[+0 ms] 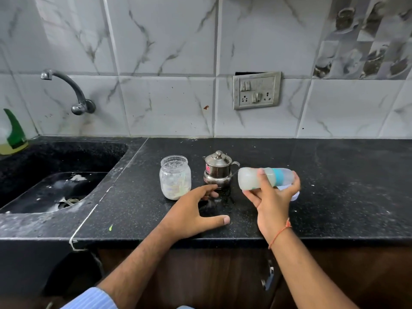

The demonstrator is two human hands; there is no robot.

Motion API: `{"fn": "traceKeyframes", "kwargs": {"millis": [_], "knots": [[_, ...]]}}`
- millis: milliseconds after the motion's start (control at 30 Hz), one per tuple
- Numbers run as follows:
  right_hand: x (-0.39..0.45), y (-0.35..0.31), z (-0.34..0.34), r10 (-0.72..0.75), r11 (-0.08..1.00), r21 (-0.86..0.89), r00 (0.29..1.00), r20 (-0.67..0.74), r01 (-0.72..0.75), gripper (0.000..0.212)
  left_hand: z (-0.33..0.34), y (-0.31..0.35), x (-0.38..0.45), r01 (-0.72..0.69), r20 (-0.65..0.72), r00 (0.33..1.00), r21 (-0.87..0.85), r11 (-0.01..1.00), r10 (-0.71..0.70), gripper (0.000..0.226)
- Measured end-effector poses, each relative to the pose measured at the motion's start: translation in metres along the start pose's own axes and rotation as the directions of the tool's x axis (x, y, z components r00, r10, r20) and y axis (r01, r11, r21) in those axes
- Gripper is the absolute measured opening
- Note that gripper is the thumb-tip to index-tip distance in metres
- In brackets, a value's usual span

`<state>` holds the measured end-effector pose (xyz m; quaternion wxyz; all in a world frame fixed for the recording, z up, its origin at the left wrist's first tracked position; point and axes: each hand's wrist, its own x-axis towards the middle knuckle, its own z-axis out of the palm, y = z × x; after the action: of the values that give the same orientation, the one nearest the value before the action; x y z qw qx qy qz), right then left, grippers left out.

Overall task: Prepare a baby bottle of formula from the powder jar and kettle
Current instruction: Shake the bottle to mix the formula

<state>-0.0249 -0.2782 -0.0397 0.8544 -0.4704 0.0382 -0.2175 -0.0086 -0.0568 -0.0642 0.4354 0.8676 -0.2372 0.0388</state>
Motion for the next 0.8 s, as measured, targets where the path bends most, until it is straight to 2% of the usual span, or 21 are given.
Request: {"fn": "traceKeyframes", "kwargs": {"millis": [100,133,200,233,267,333,367,400,467,500,567,600,633,700,733,800], "knots": [[-0.008,0.001,0.001,0.092,0.966,-0.257,0.961,0.262,-0.022,0.078,0.0,0.0,-0.001,-0.01,-0.007,1.0,0.006,1.0,0.01,0.106],[-0.008,0.002,0.002,0.077,0.966,-0.257,0.966,0.246,-0.011,0.08,0.0,0.0,0.0,-0.015,-0.006,1.0,0.012,1.0,0.015,0.105],[-0.003,-0.001,0.0,-0.015,0.998,-0.06,0.999,0.042,0.018,0.075,-0.001,0.001,0.0,-0.022,0.004,1.0,0.011,1.0,0.022,0.101],[0.0,-0.003,-0.002,-0.016,1.0,0.022,1.0,-0.027,0.016,0.073,0.0,0.001,0.0,-0.024,0.007,1.0,0.006,1.0,0.024,0.101],[0.001,-0.006,-0.002,0.012,1.0,0.012,1.0,-0.015,-0.011,0.073,0.0,0.001,0.0,-0.027,0.006,1.0,0.003,1.0,0.027,0.101],[-0.004,-0.003,-0.001,0.078,0.981,-0.191,0.98,0.184,-0.042,0.076,0.0,0.0,-0.001,-0.032,-0.001,0.999,0.006,0.999,0.032,0.102],[-0.005,-0.001,0.0,0.077,0.972,-0.235,0.974,0.213,-0.026,0.079,0.0,0.0,0.0,-0.035,-0.004,0.999,0.007,0.999,0.035,0.102],[-0.004,0.0,0.0,0.035,0.979,-0.202,0.987,0.157,-0.003,0.08,0.0,0.0,0.0,-0.036,-0.005,0.999,0.005,0.999,0.036,0.103],[0.001,-0.001,-0.004,-0.018,0.999,-0.028,1.0,-0.004,0.018,0.076,0.0,0.001,0.001,-0.029,0.004,1.0,-0.008,1.0,0.029,0.103],[0.003,-0.003,-0.004,0.006,1.0,-0.018,1.0,0.007,-0.006,0.073,0.001,0.001,0.0,-0.028,0.004,1.0,-0.014,1.0,0.029,0.103],[0.0,-0.001,-0.002,0.089,0.98,-0.195,0.976,0.2,-0.049,0.073,0.001,-0.001,0.0,-0.031,-0.005,0.999,-0.013,0.999,0.031,0.103],[-0.001,0.001,-0.001,0.098,0.967,-0.251,0.966,0.239,-0.037,0.076,0.001,-0.001,0.0,-0.032,-0.01,0.999,-0.007,0.999,0.032,0.103],[-0.001,0.002,-0.001,0.062,0.974,-0.226,0.98,0.187,-0.018,0.078,0.001,-0.001,0.001,-0.031,-0.009,0.999,-0.005,0.999,0.031,0.104],[0.004,-0.001,-0.003,-0.002,0.999,-0.04,1.0,0.005,0.002,0.074,0.0,-0.001,0.001,-0.026,-0.001,1.0,-0.01,1.0,0.026,0.104],[0.006,-0.002,-0.003,0.018,1.0,-0.018,1.0,0.001,-0.018,0.072,0.001,-0.002,0.001,-0.026,0.001,1.0,-0.011,1.0,0.026,0.103],[0.002,-0.001,0.0,0.087,0.98,-0.191,0.976,0.198,-0.049,0.073,0.002,-0.002,0.001,-0.025,0.001,1.0,-0.009,1.0,0.025,0.103]]}}
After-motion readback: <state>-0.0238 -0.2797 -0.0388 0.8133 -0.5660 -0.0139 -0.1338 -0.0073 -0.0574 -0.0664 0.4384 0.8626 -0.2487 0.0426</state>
